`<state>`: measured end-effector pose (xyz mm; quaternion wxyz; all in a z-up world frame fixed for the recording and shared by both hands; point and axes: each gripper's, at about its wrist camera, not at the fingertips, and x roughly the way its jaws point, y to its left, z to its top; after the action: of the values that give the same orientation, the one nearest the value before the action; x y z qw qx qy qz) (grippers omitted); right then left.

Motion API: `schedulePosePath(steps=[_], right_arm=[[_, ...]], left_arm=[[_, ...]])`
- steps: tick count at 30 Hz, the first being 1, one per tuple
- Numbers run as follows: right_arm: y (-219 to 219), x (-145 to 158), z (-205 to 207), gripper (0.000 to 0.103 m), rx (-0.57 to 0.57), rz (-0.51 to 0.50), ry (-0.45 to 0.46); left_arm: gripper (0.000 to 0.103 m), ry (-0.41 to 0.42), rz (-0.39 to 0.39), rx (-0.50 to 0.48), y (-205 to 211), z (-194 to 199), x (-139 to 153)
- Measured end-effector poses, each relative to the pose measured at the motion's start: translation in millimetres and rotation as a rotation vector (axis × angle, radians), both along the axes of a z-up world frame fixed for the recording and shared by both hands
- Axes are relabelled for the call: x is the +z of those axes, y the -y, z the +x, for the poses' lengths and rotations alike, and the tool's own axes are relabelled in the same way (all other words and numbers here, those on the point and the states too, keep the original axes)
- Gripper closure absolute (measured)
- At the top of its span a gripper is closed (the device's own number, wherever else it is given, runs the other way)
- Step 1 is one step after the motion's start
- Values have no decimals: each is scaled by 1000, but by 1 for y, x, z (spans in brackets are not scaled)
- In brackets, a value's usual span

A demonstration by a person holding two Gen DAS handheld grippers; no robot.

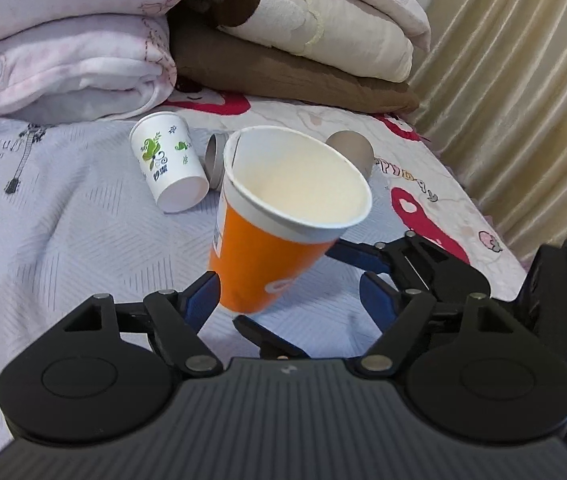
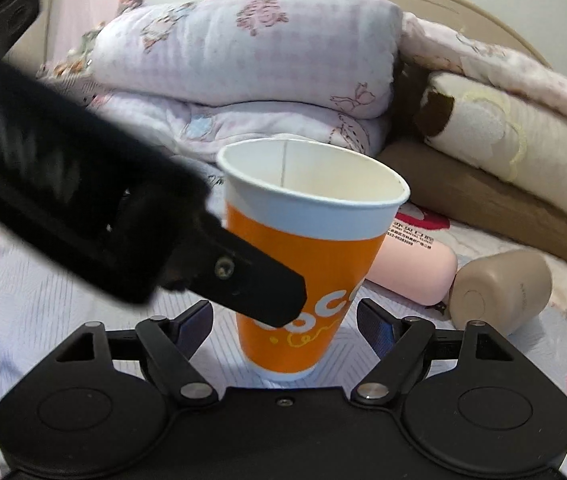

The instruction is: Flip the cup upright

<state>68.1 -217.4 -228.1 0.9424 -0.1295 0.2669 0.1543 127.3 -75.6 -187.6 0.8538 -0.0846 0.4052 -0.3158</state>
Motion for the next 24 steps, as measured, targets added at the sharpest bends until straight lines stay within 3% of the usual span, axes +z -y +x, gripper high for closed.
schedulePosePath(steps=[4,10,16,24], right_arm=[[3,3,-9,14,-28,-30,-27],[16,26,-27,14,-112,41,-104],[34,69,-53,14,-152,120,-125],[46,138,-89,14,-199,186,-116]], left_arm=[[27,27,71,16,0,-15,13],[27,72,234,68,-1,-48,47],[27,-17,220,107,-18,-70,78],[27,49,265,153,-32,-100,131]])
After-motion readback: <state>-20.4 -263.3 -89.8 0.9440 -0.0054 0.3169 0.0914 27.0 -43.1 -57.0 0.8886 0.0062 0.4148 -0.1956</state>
